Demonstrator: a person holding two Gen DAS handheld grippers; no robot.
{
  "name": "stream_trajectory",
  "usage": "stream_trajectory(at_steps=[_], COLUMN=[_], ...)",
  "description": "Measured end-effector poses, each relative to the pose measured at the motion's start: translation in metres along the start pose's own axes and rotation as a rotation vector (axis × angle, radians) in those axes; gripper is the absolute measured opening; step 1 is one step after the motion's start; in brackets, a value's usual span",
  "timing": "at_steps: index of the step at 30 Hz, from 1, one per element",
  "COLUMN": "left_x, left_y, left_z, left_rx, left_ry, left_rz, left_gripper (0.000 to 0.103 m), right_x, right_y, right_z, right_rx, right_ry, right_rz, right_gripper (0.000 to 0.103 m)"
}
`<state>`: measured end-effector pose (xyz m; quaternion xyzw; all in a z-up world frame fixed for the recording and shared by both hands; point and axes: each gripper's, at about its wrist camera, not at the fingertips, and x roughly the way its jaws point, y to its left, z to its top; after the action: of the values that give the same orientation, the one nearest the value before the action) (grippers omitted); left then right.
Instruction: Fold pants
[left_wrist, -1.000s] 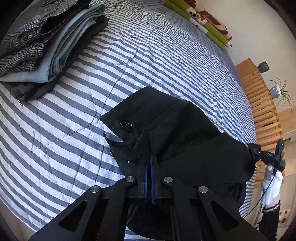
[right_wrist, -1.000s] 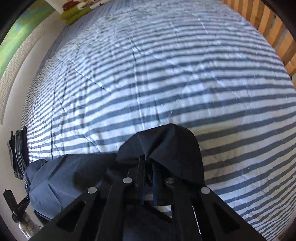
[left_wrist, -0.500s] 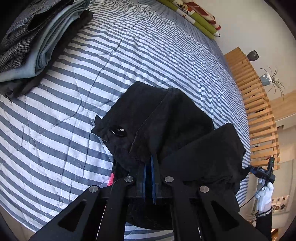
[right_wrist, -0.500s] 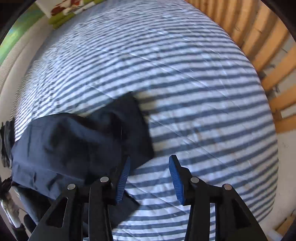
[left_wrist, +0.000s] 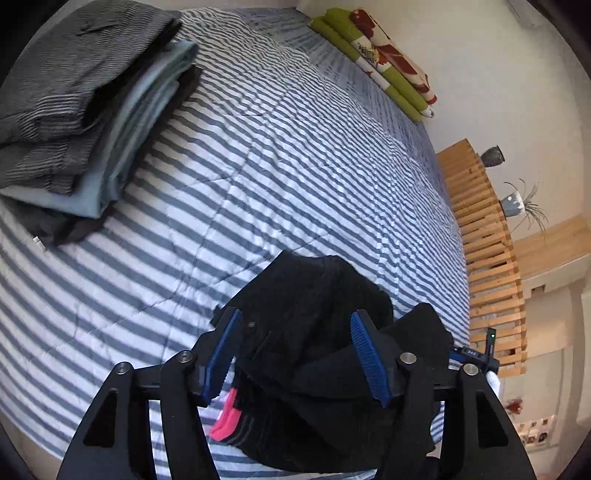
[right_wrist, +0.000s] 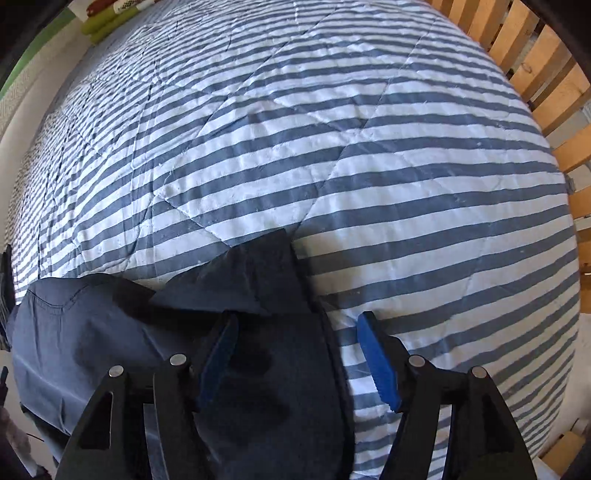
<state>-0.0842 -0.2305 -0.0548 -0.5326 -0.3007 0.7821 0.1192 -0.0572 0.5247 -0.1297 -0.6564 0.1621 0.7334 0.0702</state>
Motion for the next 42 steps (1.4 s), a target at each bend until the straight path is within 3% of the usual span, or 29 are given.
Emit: stream_trajectory(at_steps=[1,4,6,7,8,9,10,13,16,21,24,26,28,31,32,37,39,41,42], left_x=[0.011,0.062,0.097,0.109,0.119,0.126,0.132,0.126,0.095,0.03,0.044,0.079,0.113,0.125,0.121,0.084,0.069,0.059,0.055], left_y=[-0.001,-0.006,-0.004,-0.006,-0.012,-0.019,-0.027,-0.039,-0.041,-0.071,-0.103,-0.125,-0.129,-0.12,-0.115,-0.084,-0.063,-0.038,-0.027], left_z=[0.011,0.038,0.046,0.046,0.044,0.041,0.037,0.034,0.041,0.079,0.114,0.139,0.154,0.155,0.15,0.096,0.06,0.023,0.005], left_rx=[0.001,-0.01,-0.047,-0.053,-0.029,0.006,0.036,0.067,0.014,0.039,0.096,0.139,0.124,0.082,0.083,0.14,0.152,0.145,0.137], left_ry=[0.024,0.101,0.175,0.195,0.203,0.214,0.225,0.149,0.05,-0.172,-0.191,-0.149,-0.072,-0.053,-0.062,-0.031,-0.001,0.041,0.069], left_rz=[-0.024,-0.005,-0.024,-0.033,-0.036,-0.018,-0.009,0.015,-0.041,-0.102,-0.084,-0.002,0.098,0.106,0.097,0.098,0.111,0.127,0.132], left_gripper=[0.082,0.086,0.084,0.079,0.069,0.03,0.011,0.006,0.004,0.004,0.005,0.01,0.032,0.033,0.033,0.04,0.047,0.048,0.048], right_x=[-0.001,-0.002,-0.002,-0.003,-0.003,-0.005,-0.008,-0.028,-0.066,-0.146,-0.174,-0.176,-0.16,-0.124,-0.117,-0.093,-0.086,-0.076,-0.072], right_y=[0.003,0.014,0.022,0.025,0.027,0.028,0.031,0.045,0.049,0.062,0.063,0.067,0.068,0.055,0.051,0.043,0.043,0.044,0.045], right_z=[0.0,-0.002,-0.005,-0.007,-0.008,-0.01,-0.011,-0.015,-0.012,0.007,0.039,0.06,0.085,0.109,0.107,0.057,0.031,-0.002,-0.022], right_rx=[-0.002,-0.028,-0.058,-0.069,-0.074,-0.074,-0.08,-0.139,-0.138,-0.132,-0.093,-0.065,-0.083,-0.023,-0.017,-0.071,-0.091,-0.112,-0.127], right_ry=[-0.018,-0.027,-0.038,-0.043,-0.045,-0.045,-0.055,-0.148,-0.281,-0.548,-0.654,-0.696,-0.647,-0.472,-0.449,-0.337,-0.279,-0.231,-0.206], right_rz=[-0.001,0.021,-0.021,-0.032,-0.018,0.007,0.011,-0.071,-0.098,-0.147,-0.14,-0.19,-0.271,-0.234,-0.217,-0.121,-0.05,0.002,0.016], right_gripper=[0.068,0.061,0.045,0.031,0.017,0.01,0.005,0.004,0.003,0.003,0.003,0.004,0.007,0.026,0.028,0.028,0.032,0.042,0.043])
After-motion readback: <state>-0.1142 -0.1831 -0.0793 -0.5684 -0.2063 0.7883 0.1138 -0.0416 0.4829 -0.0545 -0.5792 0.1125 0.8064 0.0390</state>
